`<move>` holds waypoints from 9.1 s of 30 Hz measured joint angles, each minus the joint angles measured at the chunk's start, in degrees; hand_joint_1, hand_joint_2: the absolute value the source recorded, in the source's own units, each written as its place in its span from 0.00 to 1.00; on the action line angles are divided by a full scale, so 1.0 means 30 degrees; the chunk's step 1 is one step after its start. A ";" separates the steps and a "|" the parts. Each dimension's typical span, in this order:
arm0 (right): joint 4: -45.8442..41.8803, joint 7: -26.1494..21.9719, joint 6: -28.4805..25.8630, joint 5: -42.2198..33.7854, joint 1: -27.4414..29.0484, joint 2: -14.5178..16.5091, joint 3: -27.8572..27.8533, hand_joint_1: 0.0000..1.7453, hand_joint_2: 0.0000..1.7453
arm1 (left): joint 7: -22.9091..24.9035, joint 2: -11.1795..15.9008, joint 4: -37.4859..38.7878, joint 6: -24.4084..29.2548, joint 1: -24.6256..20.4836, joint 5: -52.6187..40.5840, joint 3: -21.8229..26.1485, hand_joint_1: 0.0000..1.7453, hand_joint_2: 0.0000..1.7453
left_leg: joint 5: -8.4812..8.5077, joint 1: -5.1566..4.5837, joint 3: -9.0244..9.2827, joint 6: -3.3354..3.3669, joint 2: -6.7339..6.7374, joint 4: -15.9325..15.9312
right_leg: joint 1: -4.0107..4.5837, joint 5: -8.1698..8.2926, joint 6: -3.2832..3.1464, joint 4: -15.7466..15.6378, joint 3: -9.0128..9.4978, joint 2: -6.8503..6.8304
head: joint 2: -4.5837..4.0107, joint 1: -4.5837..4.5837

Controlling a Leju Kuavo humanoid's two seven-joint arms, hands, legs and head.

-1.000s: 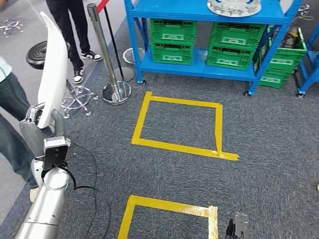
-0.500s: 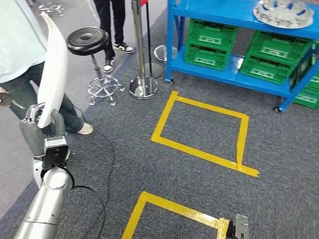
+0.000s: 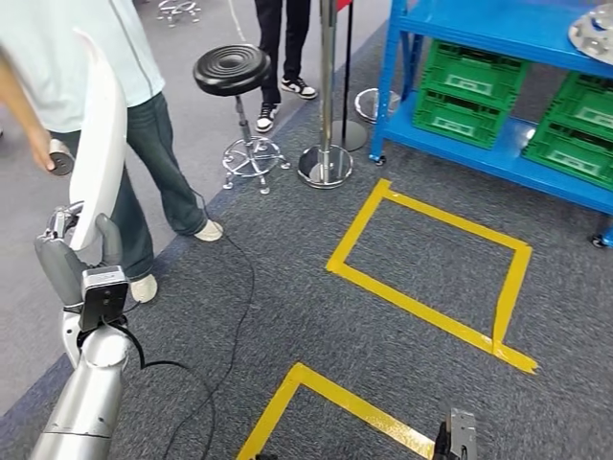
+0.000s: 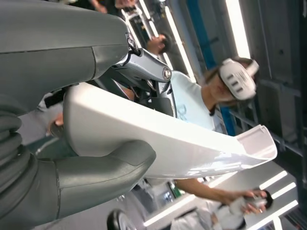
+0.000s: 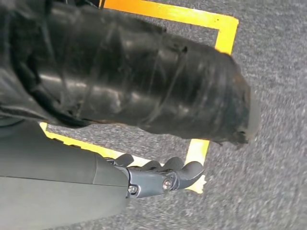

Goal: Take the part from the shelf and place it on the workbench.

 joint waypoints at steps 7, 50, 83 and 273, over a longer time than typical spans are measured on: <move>-0.0002 -0.0004 -0.0149 0.0186 -0.0050 0.0011 -0.0153 0.00 0.00 | -0.0027 0.0082 0.0003 0.0002 -0.0323 0.0195 0.0111 1.00 1.00 | 0.0675 -0.0316 0.1302 0.0909 0.0158 -0.2845 | 0.0077 -0.0545 0.0650 0.0265 0.0039 -0.0440 | 0.0002 0.0055; 0.1466 0.5006 0.0142 0.2057 0.0583 -0.0674 -0.0920 0.00 0.00 | -0.0047 -0.0077 0.1233 -0.0005 -0.1690 -0.0058 0.0106 1.00 1.00 | 0.0577 -0.0087 0.0894 0.0700 -0.2806 -0.2343 | -0.0125 0.0427 0.0643 0.0280 -0.0877 0.2725 | 0.0002 -0.0084; 0.2142 0.8073 0.0785 0.3087 0.1006 -0.0955 -0.0805 0.00 0.00 | -0.0066 -0.0208 0.3359 -0.0005 -0.3172 0.0445 -0.1046 1.00 1.00 | 0.0164 -0.0071 0.0988 0.0540 -0.2585 -0.2131 | -0.0091 0.0378 0.0477 0.0168 -0.0669 0.2235 | 0.0002 -0.0191; 0.2255 0.6910 0.0237 0.5295 0.0766 -0.0976 -0.1641 0.00 0.00 | 0.7716 0.1277 1.0285 -0.2197 -0.4907 -0.7631 0.0227 1.00 1.00 | 0.0187 -0.0159 0.1526 0.0587 -0.0801 -0.2775 | -0.0058 0.0456 0.0540 -0.0068 -0.0806 0.1422 | 0.0002 -0.0258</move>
